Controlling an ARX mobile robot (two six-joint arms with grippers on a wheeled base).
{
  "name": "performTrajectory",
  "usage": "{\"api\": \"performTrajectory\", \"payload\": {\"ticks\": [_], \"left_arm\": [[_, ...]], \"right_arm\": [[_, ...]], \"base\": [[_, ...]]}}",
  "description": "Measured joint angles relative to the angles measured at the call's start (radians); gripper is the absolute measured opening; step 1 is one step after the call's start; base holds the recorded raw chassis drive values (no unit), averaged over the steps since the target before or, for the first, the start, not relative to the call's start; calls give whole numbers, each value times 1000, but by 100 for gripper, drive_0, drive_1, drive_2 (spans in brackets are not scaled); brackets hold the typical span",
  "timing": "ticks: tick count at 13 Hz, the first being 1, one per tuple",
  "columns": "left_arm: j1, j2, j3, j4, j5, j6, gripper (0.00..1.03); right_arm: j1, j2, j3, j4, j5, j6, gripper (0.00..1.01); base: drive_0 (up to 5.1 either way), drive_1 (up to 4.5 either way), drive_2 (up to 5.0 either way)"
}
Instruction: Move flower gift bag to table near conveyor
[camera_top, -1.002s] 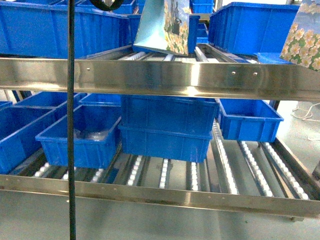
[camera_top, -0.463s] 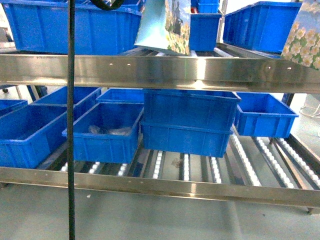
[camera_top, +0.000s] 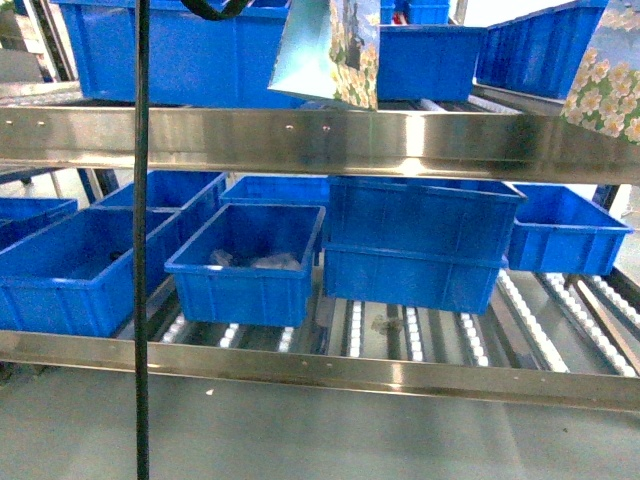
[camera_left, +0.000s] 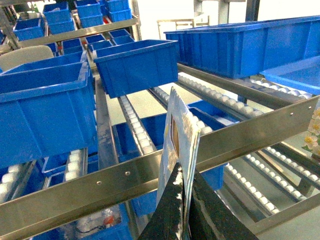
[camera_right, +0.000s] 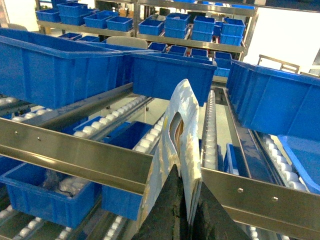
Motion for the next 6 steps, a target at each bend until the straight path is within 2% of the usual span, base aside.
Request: {"api": "performTrajectory", "payload": {"ticks": [6], "left_arm": [[0, 0, 0, -1, 0, 0, 2]], "right_arm": [[0, -1, 0, 3, 0, 0, 2]], "base": [[-492, 253, 253]]}}
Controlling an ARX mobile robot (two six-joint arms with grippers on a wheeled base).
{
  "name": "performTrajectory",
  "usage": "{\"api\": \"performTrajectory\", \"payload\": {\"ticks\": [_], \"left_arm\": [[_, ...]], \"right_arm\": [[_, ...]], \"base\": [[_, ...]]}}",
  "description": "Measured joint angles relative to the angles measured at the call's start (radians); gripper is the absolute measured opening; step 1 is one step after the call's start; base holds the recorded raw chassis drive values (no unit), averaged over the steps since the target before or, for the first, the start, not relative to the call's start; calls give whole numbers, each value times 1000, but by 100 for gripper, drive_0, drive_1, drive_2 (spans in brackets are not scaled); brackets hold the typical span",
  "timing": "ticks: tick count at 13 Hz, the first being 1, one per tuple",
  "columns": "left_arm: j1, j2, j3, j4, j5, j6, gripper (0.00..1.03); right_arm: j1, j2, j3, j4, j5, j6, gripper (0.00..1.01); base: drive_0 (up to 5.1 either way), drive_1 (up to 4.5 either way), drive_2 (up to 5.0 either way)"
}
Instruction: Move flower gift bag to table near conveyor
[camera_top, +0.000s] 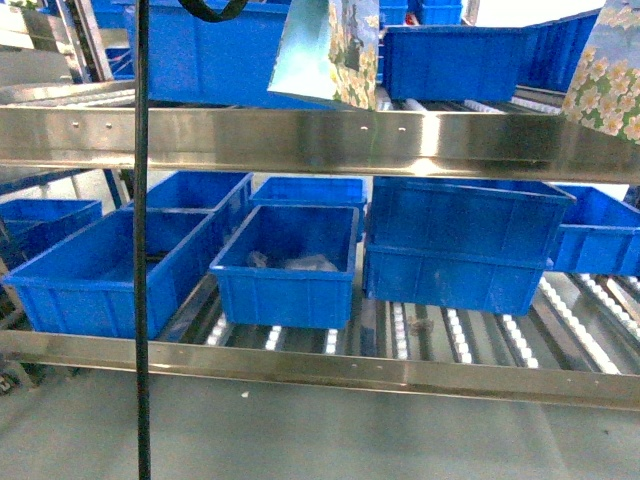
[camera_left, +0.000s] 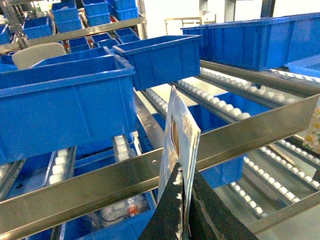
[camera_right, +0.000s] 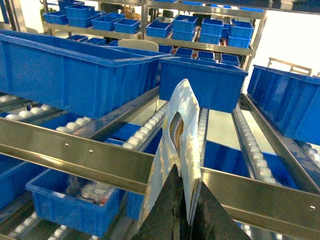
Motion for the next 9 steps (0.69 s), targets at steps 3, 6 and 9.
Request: {"api": "performTrajectory", "payload": {"ticks": [3, 6, 9], "left_arm": [[0, 0, 0, -3, 0, 0, 2], [0, 0, 0, 0, 0, 0, 2], [0, 0, 0, 0, 0, 0, 2]], "right_arm": [[0, 0, 0, 1, 0, 0, 2], [0, 0, 0, 0, 0, 0, 2], [0, 0, 0, -3, 0, 0, 2]], "base": [[-492, 253, 253], [-492, 253, 253], [-492, 253, 253]]}}
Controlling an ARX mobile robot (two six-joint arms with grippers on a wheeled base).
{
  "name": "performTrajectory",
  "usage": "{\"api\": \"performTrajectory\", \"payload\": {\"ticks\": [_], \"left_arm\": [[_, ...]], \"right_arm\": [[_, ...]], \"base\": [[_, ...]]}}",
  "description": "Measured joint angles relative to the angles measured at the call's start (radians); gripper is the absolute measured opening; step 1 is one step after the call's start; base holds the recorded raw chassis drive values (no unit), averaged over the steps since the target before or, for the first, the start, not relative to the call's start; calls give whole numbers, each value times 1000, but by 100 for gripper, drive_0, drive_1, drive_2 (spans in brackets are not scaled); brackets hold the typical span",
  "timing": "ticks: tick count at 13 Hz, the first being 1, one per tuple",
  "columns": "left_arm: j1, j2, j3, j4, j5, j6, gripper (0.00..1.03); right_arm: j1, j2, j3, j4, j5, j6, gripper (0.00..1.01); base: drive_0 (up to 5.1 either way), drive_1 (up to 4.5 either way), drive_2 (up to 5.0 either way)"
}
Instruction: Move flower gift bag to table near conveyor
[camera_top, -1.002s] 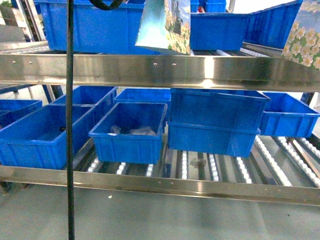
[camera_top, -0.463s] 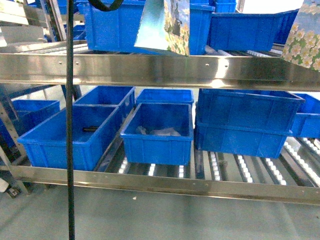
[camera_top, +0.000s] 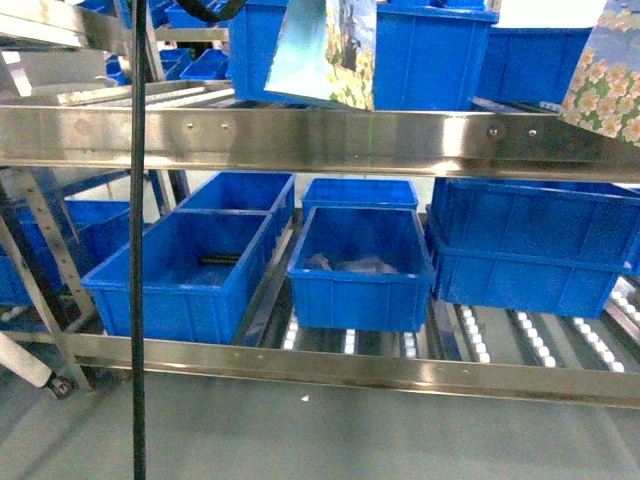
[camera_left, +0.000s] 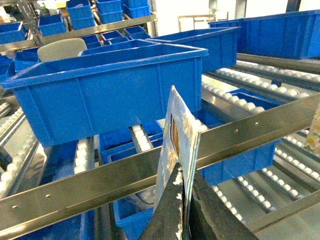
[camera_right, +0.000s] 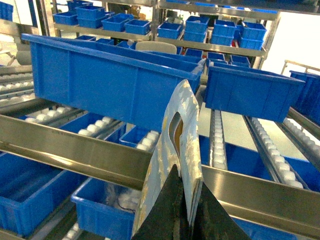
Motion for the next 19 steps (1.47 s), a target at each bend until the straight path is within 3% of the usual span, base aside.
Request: {"api": "performTrajectory", "payload": {"ticks": [19], "left_arm": [[0, 0, 0, 1, 0, 0, 2]], "right_arm": [[0, -2, 0, 7, 0, 0, 2]], "base": [[-499, 247, 247]]}}
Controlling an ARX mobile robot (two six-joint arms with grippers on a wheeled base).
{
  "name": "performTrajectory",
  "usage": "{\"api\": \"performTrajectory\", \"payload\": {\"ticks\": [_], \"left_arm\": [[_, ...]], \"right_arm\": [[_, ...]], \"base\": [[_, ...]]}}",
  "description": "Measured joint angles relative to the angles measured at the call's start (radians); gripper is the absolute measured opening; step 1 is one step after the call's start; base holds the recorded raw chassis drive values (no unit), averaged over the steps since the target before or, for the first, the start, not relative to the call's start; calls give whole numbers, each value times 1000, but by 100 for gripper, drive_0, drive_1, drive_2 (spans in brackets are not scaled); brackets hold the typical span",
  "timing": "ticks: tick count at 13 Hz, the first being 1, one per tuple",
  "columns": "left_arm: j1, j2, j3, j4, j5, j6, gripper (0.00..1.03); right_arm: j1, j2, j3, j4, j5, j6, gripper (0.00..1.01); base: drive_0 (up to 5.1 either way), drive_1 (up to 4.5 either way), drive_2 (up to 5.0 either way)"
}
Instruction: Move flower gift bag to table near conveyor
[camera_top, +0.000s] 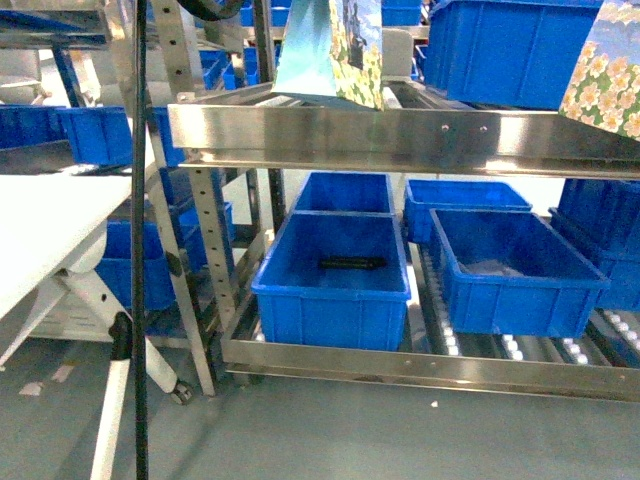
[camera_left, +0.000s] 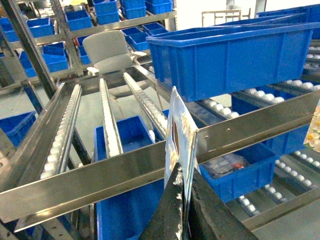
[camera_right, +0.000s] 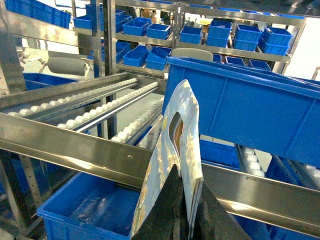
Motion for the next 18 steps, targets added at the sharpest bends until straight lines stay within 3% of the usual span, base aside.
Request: {"api": "performTrajectory", "payload": {"ticks": [18], "left_arm": [[0, 0, 0, -1, 0, 0, 2]], "right_arm": [[0, 0, 0, 1, 1, 0, 2]], "base": [[-502, 243, 243]]}}
